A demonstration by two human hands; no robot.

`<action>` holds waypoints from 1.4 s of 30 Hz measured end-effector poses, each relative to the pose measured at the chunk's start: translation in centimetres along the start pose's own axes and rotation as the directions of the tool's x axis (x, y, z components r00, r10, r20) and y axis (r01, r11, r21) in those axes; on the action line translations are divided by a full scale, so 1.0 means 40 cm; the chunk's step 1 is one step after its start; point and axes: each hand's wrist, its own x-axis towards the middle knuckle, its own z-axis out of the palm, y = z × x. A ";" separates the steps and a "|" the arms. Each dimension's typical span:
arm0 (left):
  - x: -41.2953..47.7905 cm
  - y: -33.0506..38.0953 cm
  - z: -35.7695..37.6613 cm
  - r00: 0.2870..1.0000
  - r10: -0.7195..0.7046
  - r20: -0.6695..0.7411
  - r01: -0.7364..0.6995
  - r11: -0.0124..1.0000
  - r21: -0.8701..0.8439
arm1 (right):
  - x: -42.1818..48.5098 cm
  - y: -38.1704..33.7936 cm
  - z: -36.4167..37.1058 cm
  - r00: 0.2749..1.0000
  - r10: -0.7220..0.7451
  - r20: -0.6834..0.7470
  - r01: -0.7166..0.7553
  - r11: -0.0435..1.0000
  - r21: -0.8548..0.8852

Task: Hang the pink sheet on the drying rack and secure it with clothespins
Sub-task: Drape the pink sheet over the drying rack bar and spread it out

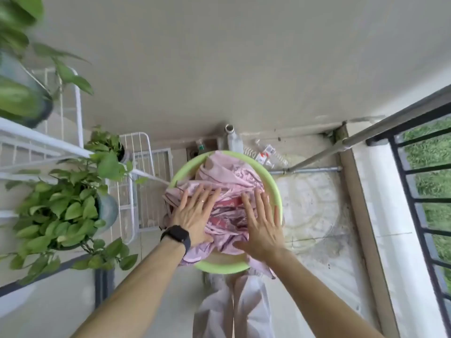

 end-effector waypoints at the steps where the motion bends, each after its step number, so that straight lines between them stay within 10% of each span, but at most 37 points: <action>1: 0.005 0.005 0.007 1.000 0.000 0.006 0.000 1.000 0.015 | 0.009 0.000 0.005 0.999 -0.022 0.033 0.022 1.000 -0.014; 13: -0.105 0.045 -0.159 0.996 0.052 -0.077 -0.063 0.987 -0.150 | -0.093 -0.042 -0.061 0.978 -0.002 -0.208 0.012 0.999 0.045; 28: -0.489 -0.060 -0.992 0.928 -0.058 -0.368 -0.214 0.726 -0.653 | -0.442 -0.239 -0.696 0.814 -0.017 -0.581 0.326 0.841 0.432; 39: -0.749 0.017 -1.661 0.569 0.076 -0.819 -0.495 0.827 -0.267 | -0.594 -0.313 -1.350 0.644 -0.031 -0.764 0.635 0.579 0.512; 42: -0.812 0.020 -1.796 0.372 0.013 -0.928 -0.504 0.843 -0.190 | -0.644 -0.366 -1.520 0.444 0.108 -0.889 0.713 0.558 0.424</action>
